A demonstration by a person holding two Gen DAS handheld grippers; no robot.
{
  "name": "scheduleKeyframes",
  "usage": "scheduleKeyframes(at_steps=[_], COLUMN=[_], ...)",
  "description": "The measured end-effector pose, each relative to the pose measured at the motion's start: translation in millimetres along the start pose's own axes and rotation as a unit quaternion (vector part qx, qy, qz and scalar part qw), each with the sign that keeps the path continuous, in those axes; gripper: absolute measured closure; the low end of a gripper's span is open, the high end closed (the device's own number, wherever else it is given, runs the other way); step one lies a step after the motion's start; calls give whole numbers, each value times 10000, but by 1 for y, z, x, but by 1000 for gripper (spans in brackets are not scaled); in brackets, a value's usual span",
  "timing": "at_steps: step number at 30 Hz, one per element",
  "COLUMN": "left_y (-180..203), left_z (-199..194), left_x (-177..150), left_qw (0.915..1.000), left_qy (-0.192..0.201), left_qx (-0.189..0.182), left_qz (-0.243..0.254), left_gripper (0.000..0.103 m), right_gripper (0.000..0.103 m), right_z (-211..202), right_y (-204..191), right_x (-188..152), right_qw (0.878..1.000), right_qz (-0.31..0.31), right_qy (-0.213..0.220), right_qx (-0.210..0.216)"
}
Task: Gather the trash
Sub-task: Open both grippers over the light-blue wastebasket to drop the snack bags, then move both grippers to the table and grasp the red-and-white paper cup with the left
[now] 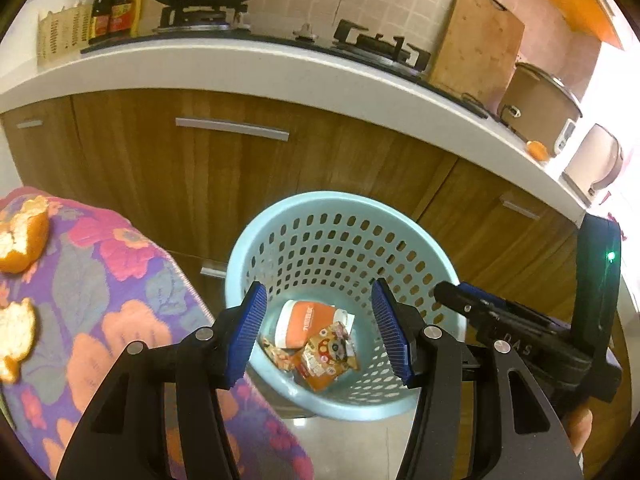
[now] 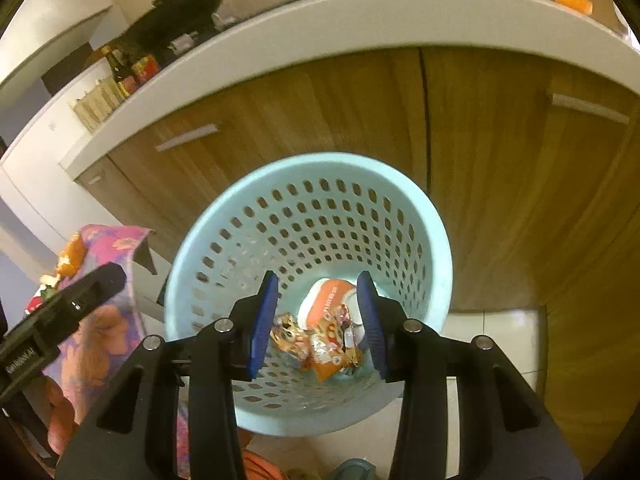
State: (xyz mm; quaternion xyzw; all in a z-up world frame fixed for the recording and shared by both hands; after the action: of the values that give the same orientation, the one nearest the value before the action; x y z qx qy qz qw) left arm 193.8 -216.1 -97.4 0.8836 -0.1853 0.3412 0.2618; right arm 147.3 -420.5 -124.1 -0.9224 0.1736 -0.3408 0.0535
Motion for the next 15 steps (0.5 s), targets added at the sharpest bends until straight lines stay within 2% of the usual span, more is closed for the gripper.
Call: scheduleKeyframes(at_steps=[6,12,15], left_y=[-2,-29,-53], left_z=[-45,-112,-152], left_x=[-7,-21,-27], left_qw=[9996,9975,9939], left_qy=[267,580,821], left_qx=[61,403,733], left_qz=[74,-29,-110], left_gripper=[47,42,41], right_gripper=[65,65,65], right_z=[-26,-44,-49], right_y=[-35,-98,-132], right_x=[0,-9,-15], right_qw=[9991,9956,9922], right_qz=[-290,-679,-961], right_qy=[215,275,274], right_qx=[218,588,745])
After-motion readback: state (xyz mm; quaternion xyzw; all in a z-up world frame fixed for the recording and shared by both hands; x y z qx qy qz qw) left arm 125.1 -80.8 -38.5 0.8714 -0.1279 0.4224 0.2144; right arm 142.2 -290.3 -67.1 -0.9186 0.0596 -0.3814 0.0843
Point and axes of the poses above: each gripper's, at about its wrist camera, not at the fingertips, and z roughly the way its jaws point, y to its right, x to its top, the point moved 6 cm from there along z, roughly the way its jaws point, and after that the axes turned 8 degrees about -x, right-handed, at the moved point
